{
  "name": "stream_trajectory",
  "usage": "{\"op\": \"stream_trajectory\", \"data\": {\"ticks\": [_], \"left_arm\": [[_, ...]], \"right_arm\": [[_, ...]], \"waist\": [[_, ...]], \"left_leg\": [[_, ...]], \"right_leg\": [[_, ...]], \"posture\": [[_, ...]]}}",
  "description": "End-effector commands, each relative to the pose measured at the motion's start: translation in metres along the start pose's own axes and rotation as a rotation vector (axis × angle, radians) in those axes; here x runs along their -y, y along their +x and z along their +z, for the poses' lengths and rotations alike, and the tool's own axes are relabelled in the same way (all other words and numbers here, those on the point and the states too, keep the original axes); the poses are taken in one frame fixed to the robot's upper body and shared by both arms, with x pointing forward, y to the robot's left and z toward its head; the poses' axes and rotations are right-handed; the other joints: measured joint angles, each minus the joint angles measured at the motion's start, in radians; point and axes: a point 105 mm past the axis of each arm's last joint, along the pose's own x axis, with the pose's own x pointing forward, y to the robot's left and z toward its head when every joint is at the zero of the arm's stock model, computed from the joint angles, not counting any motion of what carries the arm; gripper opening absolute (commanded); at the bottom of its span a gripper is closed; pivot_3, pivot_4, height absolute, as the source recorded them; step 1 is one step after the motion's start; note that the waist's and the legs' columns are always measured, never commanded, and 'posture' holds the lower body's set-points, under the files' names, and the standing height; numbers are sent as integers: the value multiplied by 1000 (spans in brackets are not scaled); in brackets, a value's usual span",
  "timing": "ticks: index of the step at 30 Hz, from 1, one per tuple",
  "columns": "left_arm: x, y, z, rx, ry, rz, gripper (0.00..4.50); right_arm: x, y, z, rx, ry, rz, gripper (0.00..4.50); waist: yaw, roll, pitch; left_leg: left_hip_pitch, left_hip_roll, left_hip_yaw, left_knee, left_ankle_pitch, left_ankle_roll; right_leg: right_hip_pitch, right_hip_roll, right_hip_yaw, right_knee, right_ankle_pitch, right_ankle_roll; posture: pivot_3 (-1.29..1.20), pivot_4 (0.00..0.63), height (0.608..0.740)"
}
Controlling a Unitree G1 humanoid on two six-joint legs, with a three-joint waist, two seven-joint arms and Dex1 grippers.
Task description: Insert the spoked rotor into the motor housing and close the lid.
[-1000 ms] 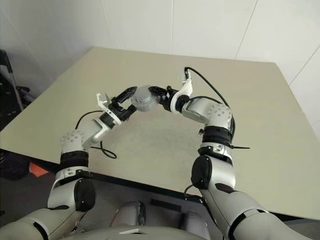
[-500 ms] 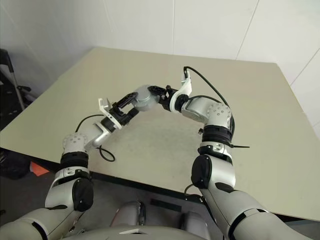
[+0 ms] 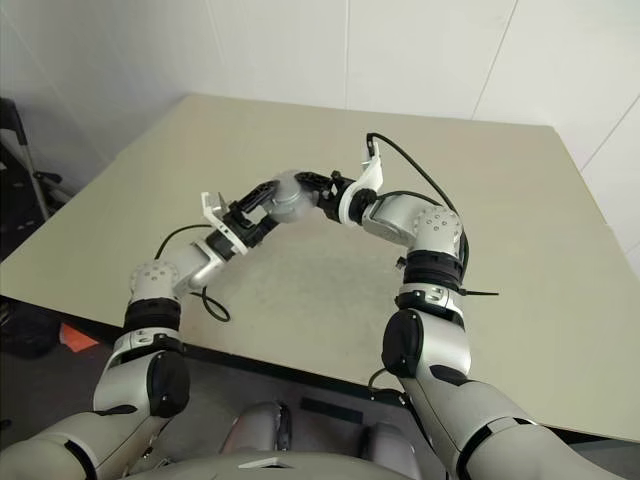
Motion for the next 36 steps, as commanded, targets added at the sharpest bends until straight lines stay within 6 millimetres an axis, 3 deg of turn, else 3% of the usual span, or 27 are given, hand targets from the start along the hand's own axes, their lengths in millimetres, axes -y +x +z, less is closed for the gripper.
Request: {"op": "stream_trajectory", "data": {"ticks": [1, 6, 19, 23, 36], "left_arm": [[14, 9, 0, -16, 20, -51, 4462], [16, 11, -2, -23, 16, -59, 3264], [17, 15, -5, -31, 20, -56, 3264], [18, 13, -5, -30, 27, -50, 2388], [24, 17, -8, -31, 43, -34, 2337]], "right_arm": [[-31, -2, 9, 35, -51, 107, 2038], [-29, -2, 8, 33, -52, 102, 2038], [-28, -3, 7, 32, -57, 97, 2038], [-27, -2, 7, 34, -56, 96, 2038], [-27, -2, 7, 35, -62, 94, 2038]], "waist": [[0, 0, 0], [0, 0, 0], [2, 0, 0], [3, 0, 0], [4, 0, 0]], "left_leg": [[0, 0, 0, 0, 0, 0], [0, 0, 0, 0, 0, 0], [0, 0, 0, 0, 0, 0], [0, 0, 0, 0, 0, 0], [0, 0, 0, 0, 0, 0]], "right_leg": [[0, 0, 0, 0, 0, 0], [0, 0, 0, 0, 0, 0], [0, 0, 0, 0, 0, 0], [0, 0, 0, 0, 0, 0], [0, 0, 0, 0, 0, 0]], "posture": [[0, 0, 740], [0, 0, 740], [0, 0, 740], [0, 0, 740], [0, 0, 740]]}}
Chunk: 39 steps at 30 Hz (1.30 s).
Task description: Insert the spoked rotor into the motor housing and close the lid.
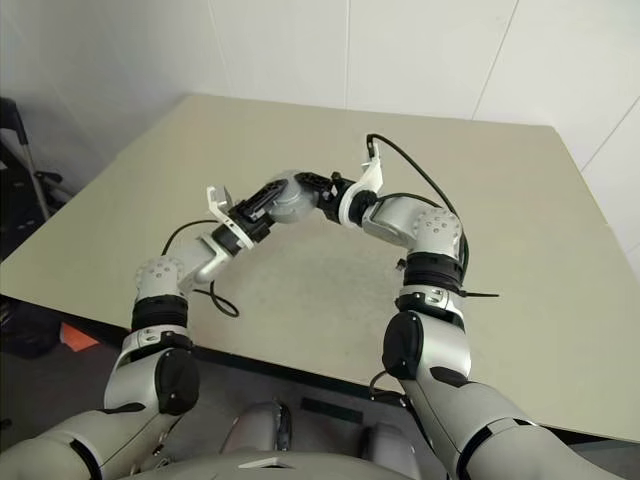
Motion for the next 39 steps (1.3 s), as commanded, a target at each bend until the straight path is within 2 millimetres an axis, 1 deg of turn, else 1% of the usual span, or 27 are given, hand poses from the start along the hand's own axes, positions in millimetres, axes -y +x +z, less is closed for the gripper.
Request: {"op": "stream_trajectory", "data": {"ticks": [1, 8, 10, 12, 13, 14, 15, 17, 21, 23, 26, 31, 34, 39], "left_arm": [[12, 6, -1, -17, 53, -13, 2337], [10, 5, 0, -6, 57, 10, 2337], [10, 5, 0, -2, 57, 17, 2337], [9, 4, 1, 2, 60, 23, 2337], [9, 4, 1, 5, 61, 27, 2337], [8, 4, 1, 10, 65, 34, 2337], [7, 3, 2, 18, 74, 48, 2337], [4, 2, 4, 33, 85, 70, 2337], [0, -2, 8, 63, 118, 101, 2337], [-4, -8, 17, 116, 140, 132, 2337], [-15, -23, 38, 221, 171, 196, 2337], [-32, -42, 64, 341, 221, 310, 2337], [-39, -49, 72, 377, 221, 350, 2337], [-65, -62, 83, 422, 218, 479, 2337]], "right_arm": [[-27, -1, 8, 30, -62, 77, 2038], [-27, -2, 8, 35, -98, 69, 2038], [-32, -2, 7, 37, -135, 99, 2765], [-35, -3, 7, 41, -146, 116, 3394], [-35, -3, 8, 49, -155, 113, 3698], [-33, -2, 10, 63, -162, 98, 4131], [-30, -2, 14, 84, -172, 70, 4465], [-26, -1, 19, 120, -181, 36, 4465], [-23, -1, 24, 151, -193, 18, 4465], [-19, -1, 26, 171, -205, -10, 4465], [-11, -2, 29, 193, -206, -45, 4465], [-6, -1, 27, 190, -213, -61, 4465], [-4, 1, 25, 183, -217, -66, 4465], [-5, 3, 23, 177, -226, -68, 4465]], "waist": [[0, 0, 0], [1, 0, 0], [1, 0, 0], [1, 0, 0], [1, 0, 0], [1, 0, 0], [1, 0, 0], [1, 0, 0], [1, 0, 0], [1, 0, 0], [-2, 0, 0], [-4, 0, 0], [-3, 0, 0], [2, -1, 0]], "left_leg": [[0, 0, 0, 0, 0, 0], [0, 0, 0, 0, 0, 0], [0, 0, 0, 0, 0, 0], [0, 0, 0, 0, 0, 0], [0, 0, 0, 0, 0, 0], [0, 0, 0, 0, 0, 0], [0, 0, 0, 0, 0, 0], [0, 0, 0, 0, 0, 0], [-1, 0, 0, 1, 0, 0], [-1, 0, 0, 1, 0, 0], [-1, 0, -1, 1, 0, 0], [-1, 0, -1, 1, 0, 0], [-1, 0, -1, 1, 0, 0], [-1, 0, -1, 2, 0, 0]], "right_leg": [[0, 0, 0, 0, 0, 0], [0, 0, 0, 0, 0, 0], [0, 0, 0, 0, 0, 0], [0, 0, 0, 0, 0, 0], [0, 0, 0, 0, 0, 0], [0, 0, 0, 0, 0, 0], [0, 0, 0, 0, 0, 0], [0, 0, 0, 0, 0, 0], [0, 0, -1, 0, 0, 0], [0, 0, -1, 0, 0, 0], [-1, 0, -1, 0, 0, 0], [0, 0, -1, 0, 0, 0], [0, 0, -1, 0, 0, 0], [0, 0, -1, 0, 0, 0]], "posture": [[0, 0, 740], [0, 0, 740], [0, 0, 740], [0, 0, 740], [0, 0, 740], [0, 0, 740], [0, 0, 740], [0, 0, 740], [0, 0, 740], [0, 0, 740], [0, 0, 740], [0, 0, 740], [0, 0, 740], [0, 0, 740]]}}
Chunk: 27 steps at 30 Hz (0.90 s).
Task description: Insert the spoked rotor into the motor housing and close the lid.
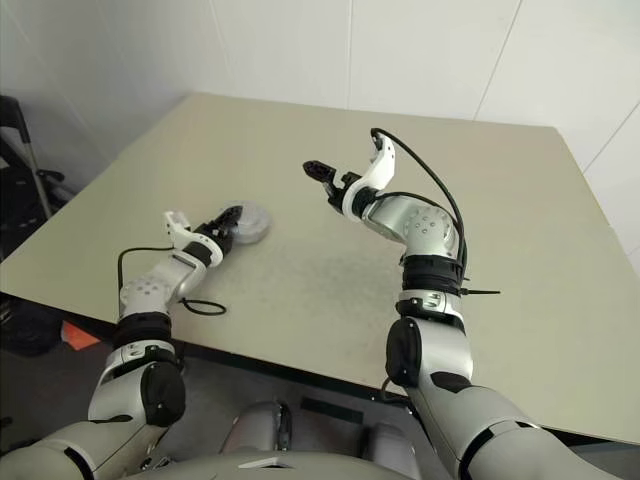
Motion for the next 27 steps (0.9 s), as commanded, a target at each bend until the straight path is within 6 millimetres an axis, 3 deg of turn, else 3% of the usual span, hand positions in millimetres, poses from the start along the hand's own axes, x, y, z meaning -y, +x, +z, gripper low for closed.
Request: {"op": "stream_trajectory", "data": {"ticks": [1, 7, 14, 21, 27], "left_arm": [[1, 5, 19, 60, 45, 24, 2337], [-24, 4, 30, 97, 93, 124, 2337], [-65, -23, 81, 310, 140, 420, 4240], [-79, -55, 127, 486, 233, 590, 4240], [-65, -77, 169, 635, 387, 670, 4240]], "right_arm": [[-12, 0, 8, 29, -28, 39, 4465], [-11, 0, 7, 27, -31, 36, 4465], [-10, 1, 3, 2, -31, 33, 4500], [-11, 4, -2, -21, -39, 39, 4500], [-12, 5, -4, -32, -92, 42, 4500]], "waist": [[1, 0, 0], [-9, 0, 0], [-39, 0, -2], [-79, 0, -2], [-87, 0, -2]], "left_leg": [[1, 0, 0, 0, 0, 0], [14, 0, 0, -1, 1, -3], [33, 2, 3, -9, 7, -12], [49, 11, 2, -20, 10, -18], [41, 19, 1, -19, 8, -23]], "right_leg": [[1, 0, 0, 0, 0, 0], [10, 0, 1, 0, 0, 0], [20, 0, 3, 1, -3, -2], [15, 2, -5, 0, -1, -9], [0, 12, -6, 0, 9, -16]], "posture": [[0, 0, 740], [0, 0, 740], [0, 0, 740], [0, 0, 740], [0, 0, 740]]}}
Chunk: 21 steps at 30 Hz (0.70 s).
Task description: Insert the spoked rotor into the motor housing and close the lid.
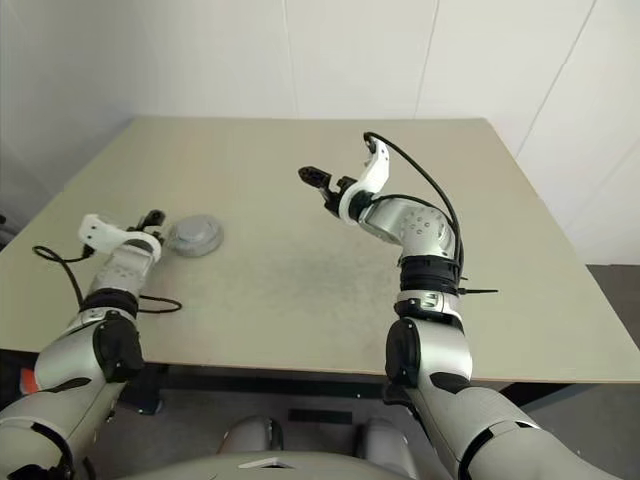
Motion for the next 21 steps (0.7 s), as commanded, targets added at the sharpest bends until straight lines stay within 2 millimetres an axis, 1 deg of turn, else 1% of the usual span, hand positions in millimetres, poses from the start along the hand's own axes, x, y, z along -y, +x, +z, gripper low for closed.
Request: {"op": "stream_trajectory", "data": {"ticks": [1, 3, 4, 6, 7, 8, 10, 11, 12, 14, 15, 16, 18, 19, 20, 21], "left_arm": [[-16, -1, 38, 136, 99, 81, 4240], [-6, -2, 57, 219, 156, 70, 4240], [1, -3, 67, 264, 187, 56, 4240], [16, -6, 83, 339, 254, 27, 4240], [29, -8, 90, 381, 300, -17, 4240], [47, -11, 95, 412, 346, -88, 4240], [95, -19, 92, 417, 375, -337, 4240], [113, -25, 90, 420, 390, -432, 4240], [132, -32, 85, 419, 415, -537, 4240], [160, -47, 71, 404, 485, -708, 4240], [171, -54, 62, 389, 512, -785, 4240], [176, -59, 57, 378, 528, -829, 4240], [190, -75, 30, 320, 606, -973, 4240], [195, -84, 15, 283, 654, -1042, 4240], [198, -92, 1, 244, 690, -1097, 4240], [199, -96, -7, 220, 708, -1124, 4240]], "right_arm": [[-15, 2, 4, 10, -73, 44, 4500], [-17, 2, 5, 29, -144, 49, 4500], [-17, 1, 7, 51, -209, 46, 4500], [-18, 0, 10, 101, -353, 37, 4500], [-19, -1, 13, 139, -449, 28, 4500], [-20, -3, 16, 176, -550, 26, 4500], [-35, -13, 17, 204, -612, 158, 4500], [-41, -17, 18, 212, -626, 211, 4500], [-46, -23, 21, 221, -639, 255, 4500], [-48, -33, 27, 231, -697, 302, 4500], [-48, -37, 29, 228, -725, 314, 4500], [-47, -40, 30, 225, -743, 320, 4500], [-41, -49, 36, 217, -828, 308, 4500], [-36, -54, 37, 204, -879, 299, 4500], [-33, -58, 37, 189, -920, 295, 4500], [-31, -60, 37, 178, -943, 294, 4500]], "waist": [[8, 0, 0], [30, -1, 0], [41, -1, 0], [62, -2, 1], [73, -3, 1], [87, -4, 1], [110, -6, 3], [117, -7, 3], [122, -7, 3], [128, -7, 3], [129, -7, 3], [128, -8, 3], [123, -8, 3], [119, -8, 3], [116, -8, 3], [113, -8, 3]], "left_leg": [[-3, 1, -1, 0, 0, -1], [-10, 1, -2, 0, -1, -1], [-16, 1, -2, 2, -1, -1], [-22, 1, -2, 5, -1, -1], [-23, 1, -2, 6, -2, 0], [-24, 1, -2, 7, -3, 0], [-25, 1, -2, 10, -6, 1], [-26, 1, -2, 11, -6, 2], [-27, 1, -2, 13, -6, 2], [-26, 0, -2, 16, -7, 3], [-25, -2, -1, 17, -7, 3], [-23, -5, 0, 17, -7, 3], [-18, -7, 1, 17, -7, 3], [-16, -8, 1, 17, -7, 3], [-15, -9, 1, 17, -7, 3], [-14, -9, 1, 17, -7, 4]], "right_leg": [[-2, 1, 0, 0, 1, -2], [-10, 2, -1, 0, 4, -7], [-14, 2, -1, 0, 4, -7], [-18, 1, -1, 0, 4, -7], [-18, 1, -2, 0, 5, -7], [-18, 1, -2, 0, 5, -6], [-18, 0, -2, 0, 6, -4], [-18, -1, -2, 0, 6, -4], [-17, -1, -2, 0, 7, -2], [-16, -4, -2, 0, 9, -1], [-14, -6, -2, 0, 10, 0], [-13, -9, -1, 0, 10, 1], [-8, -12, -1, 0, 11, 1], [-6, -12, 0, 0, 9, -2], [-4, -13, 0, 0, 9, -2], [-3, -14, 0, 0, 9, -2]], "posture": [[0, 0, 740], [0, 0, 740], [0, 0, 740], [0, 0, 740], [0, 0, 740], [0, 0, 740], [0, 0, 740], [0, 0, 740], [0, 0, 740], [0, 0, 740], [0, 0, 740], [0, 0, 740], [0, 0, 740], [0, 0, 740], [0, 0, 740], [0, 0, 740]]}}
